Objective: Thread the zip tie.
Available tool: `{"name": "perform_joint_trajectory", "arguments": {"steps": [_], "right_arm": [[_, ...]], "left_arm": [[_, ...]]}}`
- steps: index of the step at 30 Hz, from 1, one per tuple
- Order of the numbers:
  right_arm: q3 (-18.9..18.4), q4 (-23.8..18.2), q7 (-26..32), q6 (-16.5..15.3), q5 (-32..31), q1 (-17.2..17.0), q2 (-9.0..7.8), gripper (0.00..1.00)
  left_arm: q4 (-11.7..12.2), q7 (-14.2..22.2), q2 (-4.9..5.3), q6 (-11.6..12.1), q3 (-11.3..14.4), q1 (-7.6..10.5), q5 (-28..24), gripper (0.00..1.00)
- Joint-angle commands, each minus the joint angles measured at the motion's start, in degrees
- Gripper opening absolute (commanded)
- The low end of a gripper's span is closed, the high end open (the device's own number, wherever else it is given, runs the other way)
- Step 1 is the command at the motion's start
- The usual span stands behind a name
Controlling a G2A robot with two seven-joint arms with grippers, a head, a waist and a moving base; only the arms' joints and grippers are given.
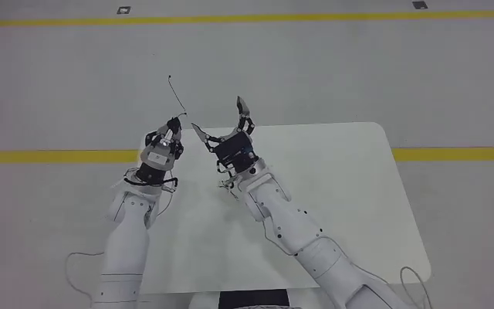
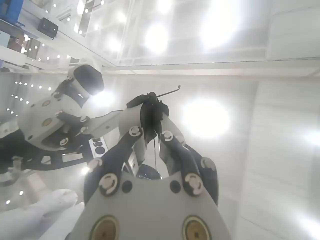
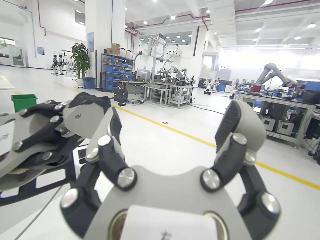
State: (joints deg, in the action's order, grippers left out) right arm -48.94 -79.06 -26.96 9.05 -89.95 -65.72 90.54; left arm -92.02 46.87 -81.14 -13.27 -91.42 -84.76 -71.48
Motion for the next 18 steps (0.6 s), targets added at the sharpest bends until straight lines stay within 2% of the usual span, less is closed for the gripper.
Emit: {"name": "perform_joint_trajectory", "arguments": {"steps": [1, 9, 14, 18], "right_arm": [[-0.2, -0.8, 0.4, 0.3, 0.0, -0.4, -0.78, 1.00], [-0.4, -4.1, 1.8, 1.7, 0.0, -1.8, -3.22, 1.00], [-0.4, -4.2, 1.9, 1.8, 0.0, -1.8, -3.29, 1.00], [-0.4, -4.2, 1.9, 1.8, 0.0, -1.8, -3.29, 1.00]], "left_arm": [[0.1, -0.2, 0.05, 0.0, 0.7, 0.46, -0.2, 0.00], [0.8, -0.9, 0.37, -0.6, 2.4, 2.66, -0.9, 0.00], [1.5, -0.9, 0.52, -0.7, 4.0, 3.53, -1.2, 0.00], [1.5, -0.7, 0.52, -0.5, 4.0, 3.58, -1.2, 0.00]]}}
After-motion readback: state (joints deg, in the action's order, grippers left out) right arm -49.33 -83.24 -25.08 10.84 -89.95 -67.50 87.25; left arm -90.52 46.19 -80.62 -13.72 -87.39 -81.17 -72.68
